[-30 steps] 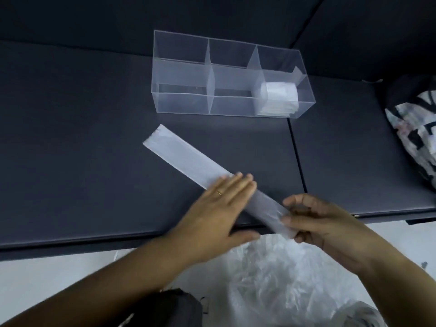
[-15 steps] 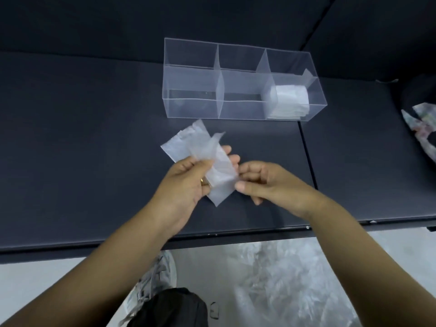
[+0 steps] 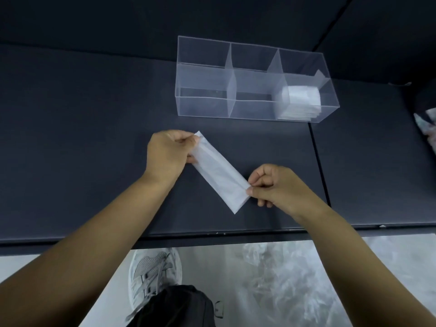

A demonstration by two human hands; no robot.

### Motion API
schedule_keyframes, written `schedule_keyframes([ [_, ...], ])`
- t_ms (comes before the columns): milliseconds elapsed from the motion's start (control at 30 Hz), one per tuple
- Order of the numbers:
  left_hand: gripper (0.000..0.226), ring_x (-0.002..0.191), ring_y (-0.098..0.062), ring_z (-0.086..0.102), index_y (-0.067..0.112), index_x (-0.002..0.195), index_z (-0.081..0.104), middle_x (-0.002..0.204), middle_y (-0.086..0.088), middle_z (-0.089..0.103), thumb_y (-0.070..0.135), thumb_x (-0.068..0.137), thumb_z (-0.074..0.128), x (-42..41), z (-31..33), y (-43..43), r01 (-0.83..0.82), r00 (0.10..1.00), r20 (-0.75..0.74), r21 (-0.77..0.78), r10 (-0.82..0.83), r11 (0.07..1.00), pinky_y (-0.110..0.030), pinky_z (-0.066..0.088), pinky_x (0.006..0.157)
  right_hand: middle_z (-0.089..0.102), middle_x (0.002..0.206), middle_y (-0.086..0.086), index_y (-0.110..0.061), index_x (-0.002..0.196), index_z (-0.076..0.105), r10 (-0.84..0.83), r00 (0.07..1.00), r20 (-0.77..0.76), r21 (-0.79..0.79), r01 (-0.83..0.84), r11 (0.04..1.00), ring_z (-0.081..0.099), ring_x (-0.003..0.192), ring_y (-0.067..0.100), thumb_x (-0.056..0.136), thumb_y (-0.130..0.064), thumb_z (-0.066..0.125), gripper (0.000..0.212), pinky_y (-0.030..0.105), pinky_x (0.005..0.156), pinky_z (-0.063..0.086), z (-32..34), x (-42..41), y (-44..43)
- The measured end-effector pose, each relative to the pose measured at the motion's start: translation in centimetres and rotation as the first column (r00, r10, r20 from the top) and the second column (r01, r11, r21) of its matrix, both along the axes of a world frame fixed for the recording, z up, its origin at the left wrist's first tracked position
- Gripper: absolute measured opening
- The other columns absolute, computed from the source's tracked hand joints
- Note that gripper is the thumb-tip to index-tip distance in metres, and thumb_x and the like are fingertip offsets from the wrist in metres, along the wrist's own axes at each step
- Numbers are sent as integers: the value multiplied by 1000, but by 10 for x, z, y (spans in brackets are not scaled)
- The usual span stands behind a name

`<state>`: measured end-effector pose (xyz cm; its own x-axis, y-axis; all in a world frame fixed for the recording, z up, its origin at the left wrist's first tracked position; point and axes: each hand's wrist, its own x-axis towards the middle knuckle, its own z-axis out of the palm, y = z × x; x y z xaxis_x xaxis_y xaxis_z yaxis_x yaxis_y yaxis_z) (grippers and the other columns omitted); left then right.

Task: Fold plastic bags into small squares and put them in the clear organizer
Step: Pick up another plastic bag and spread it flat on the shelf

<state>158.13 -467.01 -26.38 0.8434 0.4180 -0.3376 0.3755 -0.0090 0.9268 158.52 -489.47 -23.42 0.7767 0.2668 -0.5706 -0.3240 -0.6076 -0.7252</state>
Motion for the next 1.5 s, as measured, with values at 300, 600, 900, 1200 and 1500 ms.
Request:
schedule_keyframes([
  [300,39,117,-13,52,13,126,59,127,1,59,34,94,51,-45,20,-26,208,848,237,673,-474,710,-21,37,101,71,67,0,-11,87,60,-25,998,-59,27,26,999,67,59,11,82,-6,72,14,18,48,45,3,0,0],
  [600,61,120,-26,58,0,126,59,129,-13,61,17,73,83,-79,-8,-47,420,628,3,841,-778,342,-41,38,106,72,83,4,-12,94,66,-74,947,-312,234,153,960,69,67,14,90,-20,64,9,19,57,50,19,-12,-12],
  [900,22,49,-8,43,32,88,63,53,8,46,40,97,46,-59,11,-34,516,731,52,611,-680,601,-23,36,50,63,124,-14,-28,125,56,108,992,69,298,-124,946,57,70,7,80,-3,73,54,17,76,49,21,-6,-9],
  [1200,29,99,-11,63,23,119,65,108,0,69,32,100,45,-20,17,-25,528,848,-33,139,-529,838,-32,51,89,68,67,-3,-12,82,68,-169,983,78,164,154,974,56,48,8,83,-13,73,5,19,45,42,-9,1,28],
  [1500,13,61,-17,65,15,105,53,79,-1,66,25,97,52,-29,13,-21,99,978,113,480,-173,872,-35,55,61,68,63,5,-15,72,68,-249,965,81,32,247,968,56,39,8,83,-15,72,12,15,37,35,-12,11,42],
])
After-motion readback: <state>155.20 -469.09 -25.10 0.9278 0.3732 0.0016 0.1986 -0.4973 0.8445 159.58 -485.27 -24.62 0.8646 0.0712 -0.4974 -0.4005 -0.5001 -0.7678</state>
